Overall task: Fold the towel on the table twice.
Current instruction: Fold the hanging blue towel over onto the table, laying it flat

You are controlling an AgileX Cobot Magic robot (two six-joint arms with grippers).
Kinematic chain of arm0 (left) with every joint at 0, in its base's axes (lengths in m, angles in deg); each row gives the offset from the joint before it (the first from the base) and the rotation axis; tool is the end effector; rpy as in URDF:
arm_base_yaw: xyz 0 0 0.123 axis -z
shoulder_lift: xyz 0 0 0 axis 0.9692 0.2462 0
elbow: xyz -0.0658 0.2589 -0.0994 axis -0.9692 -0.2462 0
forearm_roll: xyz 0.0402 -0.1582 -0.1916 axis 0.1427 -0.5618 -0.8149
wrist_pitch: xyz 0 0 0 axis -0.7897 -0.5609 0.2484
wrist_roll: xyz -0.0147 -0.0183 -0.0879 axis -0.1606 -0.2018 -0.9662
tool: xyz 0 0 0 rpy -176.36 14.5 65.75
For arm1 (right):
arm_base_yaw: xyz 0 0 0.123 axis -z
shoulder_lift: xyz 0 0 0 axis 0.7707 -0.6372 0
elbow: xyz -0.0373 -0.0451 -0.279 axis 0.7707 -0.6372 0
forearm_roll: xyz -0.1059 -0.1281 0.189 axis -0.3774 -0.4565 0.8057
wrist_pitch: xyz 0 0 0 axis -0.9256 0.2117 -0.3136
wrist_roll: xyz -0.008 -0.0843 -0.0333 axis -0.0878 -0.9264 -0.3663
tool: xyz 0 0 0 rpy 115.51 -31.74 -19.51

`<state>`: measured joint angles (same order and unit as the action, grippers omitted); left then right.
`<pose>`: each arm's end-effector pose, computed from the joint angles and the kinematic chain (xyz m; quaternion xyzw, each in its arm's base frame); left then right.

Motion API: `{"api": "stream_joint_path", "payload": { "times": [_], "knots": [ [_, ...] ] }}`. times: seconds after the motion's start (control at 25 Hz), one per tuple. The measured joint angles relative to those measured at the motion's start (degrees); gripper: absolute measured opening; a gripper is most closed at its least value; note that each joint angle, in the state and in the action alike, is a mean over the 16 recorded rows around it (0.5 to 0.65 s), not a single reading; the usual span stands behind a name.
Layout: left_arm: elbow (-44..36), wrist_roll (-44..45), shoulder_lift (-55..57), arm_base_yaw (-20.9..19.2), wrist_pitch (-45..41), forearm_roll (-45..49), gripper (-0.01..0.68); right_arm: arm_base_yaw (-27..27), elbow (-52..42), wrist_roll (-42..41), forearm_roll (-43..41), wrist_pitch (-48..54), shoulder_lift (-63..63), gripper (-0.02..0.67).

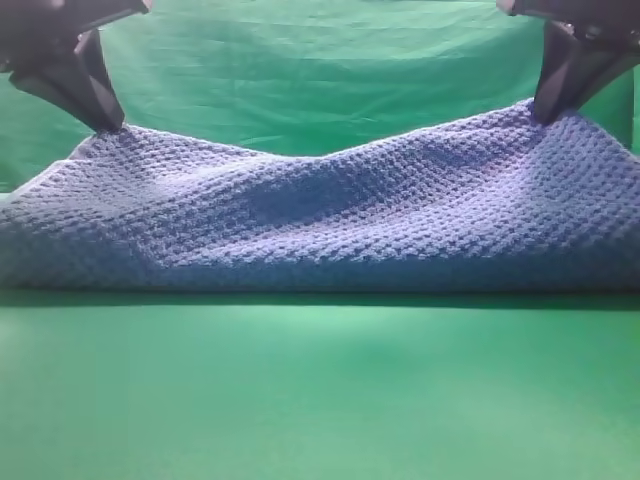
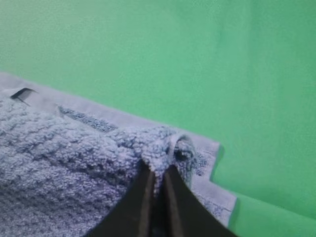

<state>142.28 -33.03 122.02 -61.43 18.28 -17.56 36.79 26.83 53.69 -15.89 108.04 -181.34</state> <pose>0.3305 -0.0960 0.2186 0.0205 0.9117 -0.1566 0.3793 0.3362 0.0934 0.2279 -0.1909 0.9315 0.0776 0.2998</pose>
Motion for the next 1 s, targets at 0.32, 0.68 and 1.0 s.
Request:
{"api": "stream_joint_path", "payload": {
  "times": [0.32,0.68,1.0],
  "knots": [
    [2.94,0.45,5.39,0.0,3.48,0.11,0.0,0.03,3.15,-0.85,0.0,-3.46,-6.42,0.0],
    [3.98,0.69,9.18,0.0,5.55,1.02,0.162,0.03,5.73,-1.77,0.0,-5.11,-10.99,0.172],
    [4.39,0.79,7.94,0.0,4.01,3.57,0.461,0.03,8.07,-2.08,-0.02,-1.81,-10.31,0.481]
  ]
}}
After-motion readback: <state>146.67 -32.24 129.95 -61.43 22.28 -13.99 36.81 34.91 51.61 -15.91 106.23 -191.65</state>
